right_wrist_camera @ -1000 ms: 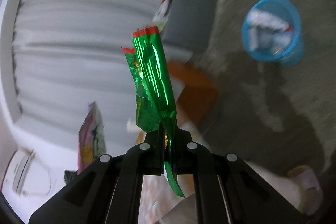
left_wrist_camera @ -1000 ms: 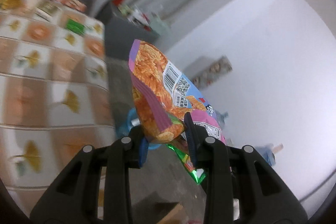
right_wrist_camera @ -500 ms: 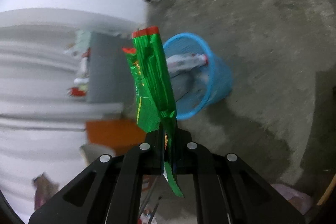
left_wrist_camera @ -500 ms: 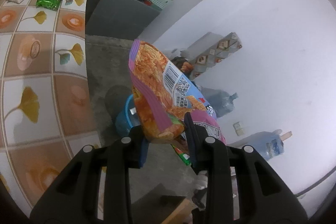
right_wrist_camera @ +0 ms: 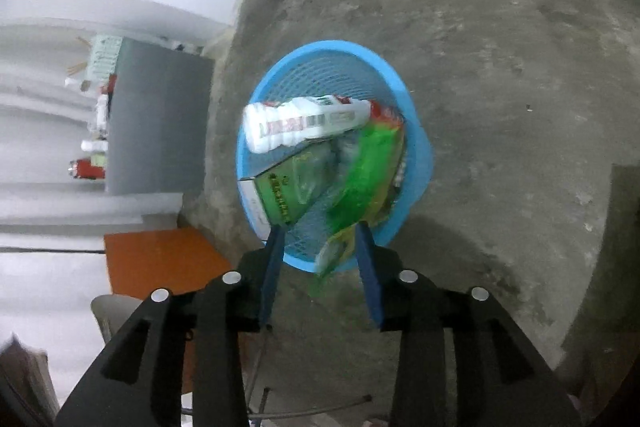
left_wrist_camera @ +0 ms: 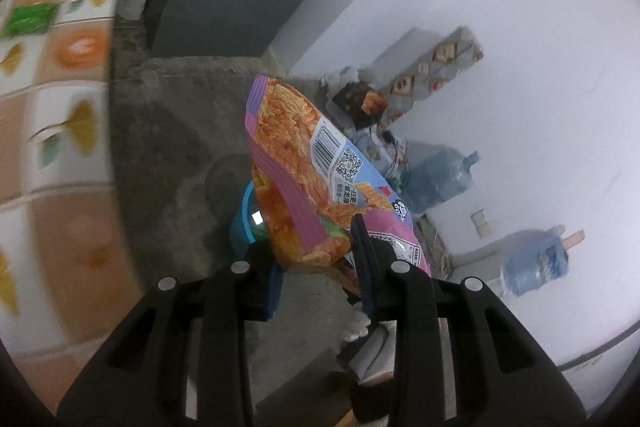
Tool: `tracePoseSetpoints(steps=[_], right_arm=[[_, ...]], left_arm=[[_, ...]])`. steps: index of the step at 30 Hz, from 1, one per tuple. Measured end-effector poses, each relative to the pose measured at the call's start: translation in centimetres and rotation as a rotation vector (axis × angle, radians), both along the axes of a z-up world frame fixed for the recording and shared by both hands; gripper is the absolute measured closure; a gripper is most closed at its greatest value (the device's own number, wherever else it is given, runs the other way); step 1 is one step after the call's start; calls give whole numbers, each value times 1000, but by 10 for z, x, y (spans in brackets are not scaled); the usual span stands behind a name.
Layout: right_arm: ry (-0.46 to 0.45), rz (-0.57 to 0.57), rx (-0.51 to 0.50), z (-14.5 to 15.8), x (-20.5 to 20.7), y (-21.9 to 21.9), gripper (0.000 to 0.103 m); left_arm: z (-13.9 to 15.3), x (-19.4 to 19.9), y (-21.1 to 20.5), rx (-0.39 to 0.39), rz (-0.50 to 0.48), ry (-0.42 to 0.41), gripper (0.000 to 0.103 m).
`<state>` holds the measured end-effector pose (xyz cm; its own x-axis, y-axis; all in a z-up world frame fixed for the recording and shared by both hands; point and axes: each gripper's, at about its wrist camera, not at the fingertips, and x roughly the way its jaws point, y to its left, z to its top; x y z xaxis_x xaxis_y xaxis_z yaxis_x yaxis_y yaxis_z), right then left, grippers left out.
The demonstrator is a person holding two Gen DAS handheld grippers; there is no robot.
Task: Collect trash
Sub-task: 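Open both grippers to drop the packet and wrapper into the wastebasket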
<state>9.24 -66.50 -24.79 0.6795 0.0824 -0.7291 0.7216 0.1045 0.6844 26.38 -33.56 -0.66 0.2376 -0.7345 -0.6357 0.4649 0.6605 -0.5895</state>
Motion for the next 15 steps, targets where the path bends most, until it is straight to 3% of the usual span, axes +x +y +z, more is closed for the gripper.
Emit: tracePoseSetpoints(steps=[2,6,13,15], right_arm=[[-65,-9,27,-4,-5,-5,64],[-140,-61,41,-4,-32,-10,64],[-145,-132,84,-14,-88,-9,64],[-139,-154,100,-20,-104,-9,64]], left_arm=[[-8,9,-23,23,-17,21,74],[-43,34,-74,73,-26,142,74],[-133,50,-126,90,77,541,74],[-156,47,-134,100,111,614,74]])
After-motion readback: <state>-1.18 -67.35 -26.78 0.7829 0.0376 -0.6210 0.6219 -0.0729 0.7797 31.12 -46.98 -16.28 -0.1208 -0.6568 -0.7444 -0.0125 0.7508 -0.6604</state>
